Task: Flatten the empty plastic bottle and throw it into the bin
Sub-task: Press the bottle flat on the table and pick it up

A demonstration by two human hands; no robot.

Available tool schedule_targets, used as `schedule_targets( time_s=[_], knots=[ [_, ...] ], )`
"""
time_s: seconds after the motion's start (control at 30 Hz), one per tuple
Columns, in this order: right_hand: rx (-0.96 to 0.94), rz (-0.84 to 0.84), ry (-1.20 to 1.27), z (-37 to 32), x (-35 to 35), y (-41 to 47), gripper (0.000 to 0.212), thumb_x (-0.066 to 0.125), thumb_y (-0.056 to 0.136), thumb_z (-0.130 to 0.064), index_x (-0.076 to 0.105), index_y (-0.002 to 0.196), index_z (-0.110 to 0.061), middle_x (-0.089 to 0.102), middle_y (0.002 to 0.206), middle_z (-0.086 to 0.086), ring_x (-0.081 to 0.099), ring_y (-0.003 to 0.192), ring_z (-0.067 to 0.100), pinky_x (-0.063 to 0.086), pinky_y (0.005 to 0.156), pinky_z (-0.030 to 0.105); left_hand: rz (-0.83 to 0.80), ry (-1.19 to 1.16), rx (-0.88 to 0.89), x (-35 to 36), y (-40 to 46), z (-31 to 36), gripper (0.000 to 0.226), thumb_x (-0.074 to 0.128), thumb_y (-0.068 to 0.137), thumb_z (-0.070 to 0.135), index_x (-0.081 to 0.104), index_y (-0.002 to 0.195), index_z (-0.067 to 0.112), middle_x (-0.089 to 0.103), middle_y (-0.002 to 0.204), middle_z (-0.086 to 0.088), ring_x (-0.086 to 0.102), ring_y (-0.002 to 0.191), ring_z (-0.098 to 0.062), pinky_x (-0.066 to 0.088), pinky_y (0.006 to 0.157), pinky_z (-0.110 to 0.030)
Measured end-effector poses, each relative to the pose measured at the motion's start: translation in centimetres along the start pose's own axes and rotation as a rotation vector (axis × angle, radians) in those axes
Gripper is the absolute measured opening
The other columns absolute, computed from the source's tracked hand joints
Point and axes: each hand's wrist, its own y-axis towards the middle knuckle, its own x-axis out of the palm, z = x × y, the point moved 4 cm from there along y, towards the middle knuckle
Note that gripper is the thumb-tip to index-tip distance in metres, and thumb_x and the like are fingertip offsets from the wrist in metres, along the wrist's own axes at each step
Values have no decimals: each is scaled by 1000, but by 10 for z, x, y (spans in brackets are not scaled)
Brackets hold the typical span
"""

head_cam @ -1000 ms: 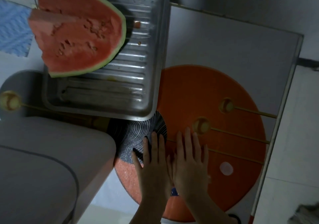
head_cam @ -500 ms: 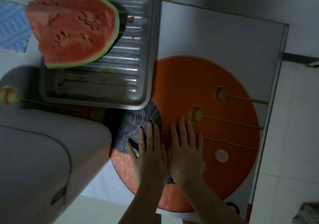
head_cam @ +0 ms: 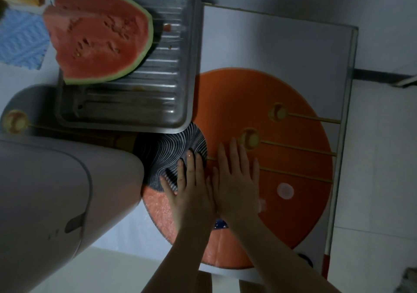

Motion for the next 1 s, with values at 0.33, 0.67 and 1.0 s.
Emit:
schedule_targets(
  time_s=[0.33,0.67,1.0],
  knots=[
    [20,-80,22,0,1,6,62,13,91,-43,24,146,-15,24,156,13,22,144,29,27,110,59,20,-8,0,-5,5,1,65,17,96,41,0,148,8,-1,157,-10,7,145,-28,9,114,-59],
    [51,-138,-46,-1,-1,11,63,24,89,-45,27,144,-15,33,152,14,33,139,32,33,105,61,-59,-5,-6,-2,8,2,63,30,94,33,13,147,4,15,157,-13,23,142,-32,22,109,-61],
    [52,-125,-107,0,4,14,68,34,80,-46,34,140,-14,41,147,18,29,134,32,36,99,64,-26,-78,-12,1,9,4,58,26,93,30,24,145,2,26,152,-13,30,138,-33,39,102,-59]
  ],
)
